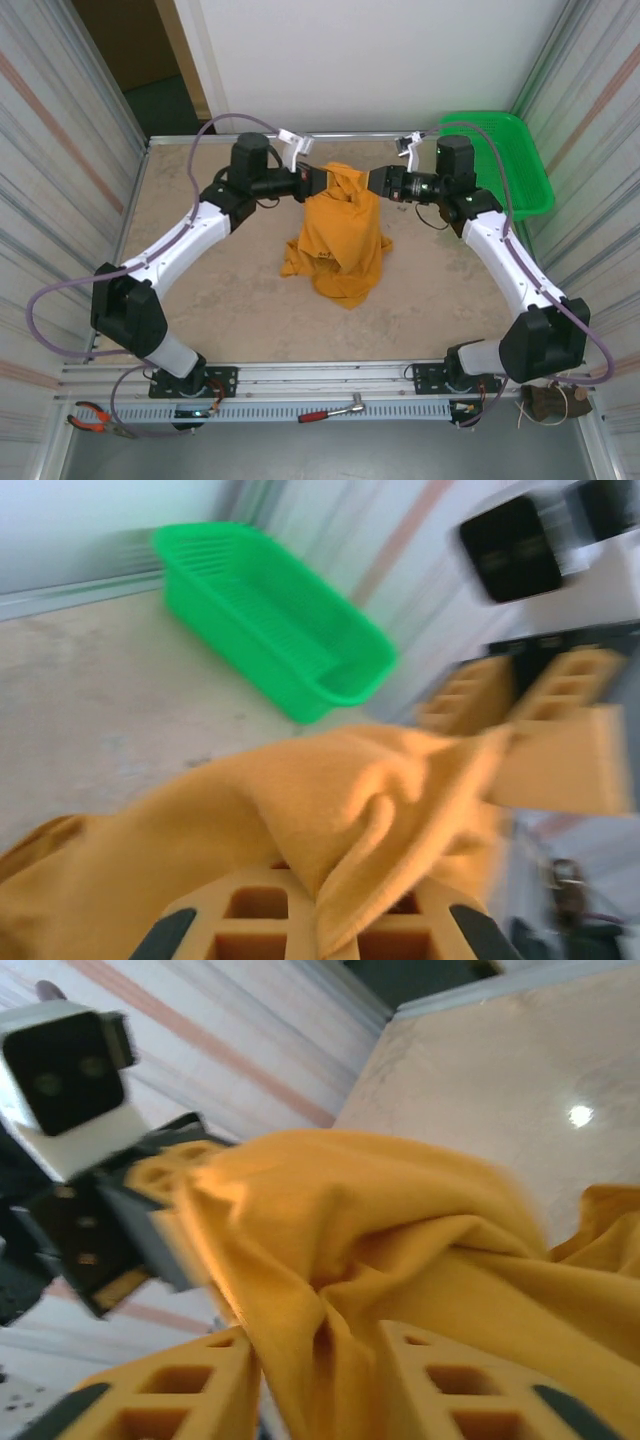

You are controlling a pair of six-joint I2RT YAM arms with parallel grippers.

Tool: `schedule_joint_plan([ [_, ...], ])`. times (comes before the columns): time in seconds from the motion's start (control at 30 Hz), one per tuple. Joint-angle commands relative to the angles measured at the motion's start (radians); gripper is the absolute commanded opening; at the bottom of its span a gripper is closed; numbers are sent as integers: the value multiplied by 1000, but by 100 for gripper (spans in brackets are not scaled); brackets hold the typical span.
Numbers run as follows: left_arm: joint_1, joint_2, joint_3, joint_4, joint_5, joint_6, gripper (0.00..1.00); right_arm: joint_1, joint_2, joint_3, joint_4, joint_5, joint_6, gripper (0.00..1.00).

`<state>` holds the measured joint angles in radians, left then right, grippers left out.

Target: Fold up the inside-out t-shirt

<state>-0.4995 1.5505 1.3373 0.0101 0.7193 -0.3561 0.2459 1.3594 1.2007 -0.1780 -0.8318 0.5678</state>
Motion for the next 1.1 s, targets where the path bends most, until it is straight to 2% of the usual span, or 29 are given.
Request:
schedule_joint_plan([
  [0.0, 18, -1, 2, 179, 378, -173, 0, -1, 87, 18, 30, 88, -3, 37],
  [0.13, 19, 1, -52, 383, 467, -329, 0, 10, 178, 55, 21, 155, 3, 38],
  [0.2, 21, 13, -65, 450, 481, -387, 0, 10, 150, 41, 19, 175, 6, 39],
  [0.3, 22, 28, -73, 489, 475, -427, 0, 8, 35, 5, -41, 244, -12, 44],
  [0.47, 32, 64, -63, 497, 437, -475, 0, 22, -208, -79, -130, 382, -21, 63],
  [0.6, 44, 69, -66, 444, 402, -467, 0, 103, -321, -101, -151, 441, -62, 72],
  [0.77, 45, 72, -64, 431, 401, -468, 0, 215, -241, -39, -160, 505, -135, 75],
  [0.87, 45, 71, -65, 429, 402, -468, 0, 233, -164, 0, -141, 511, -161, 75],
  [0.93, 45, 69, -68, 436, 405, -473, 0, 230, -124, 13, -123, 519, -173, 71],
  [0.97, 45, 69, -70, 446, 411, -480, 0, 225, -104, 20, -119, 517, -177, 65],
  [1.0, 45, 69, -73, 455, 415, -486, 0, 216, -89, 25, -115, 503, -177, 54],
  [1.03, 47, 68, -75, 462, 416, -494, 0, 203, -74, 28, -108, 478, -175, 35],
  [1.07, 48, 68, -79, 475, 411, -506, 0, 189, -63, 31, -106, 441, -170, 9],
])
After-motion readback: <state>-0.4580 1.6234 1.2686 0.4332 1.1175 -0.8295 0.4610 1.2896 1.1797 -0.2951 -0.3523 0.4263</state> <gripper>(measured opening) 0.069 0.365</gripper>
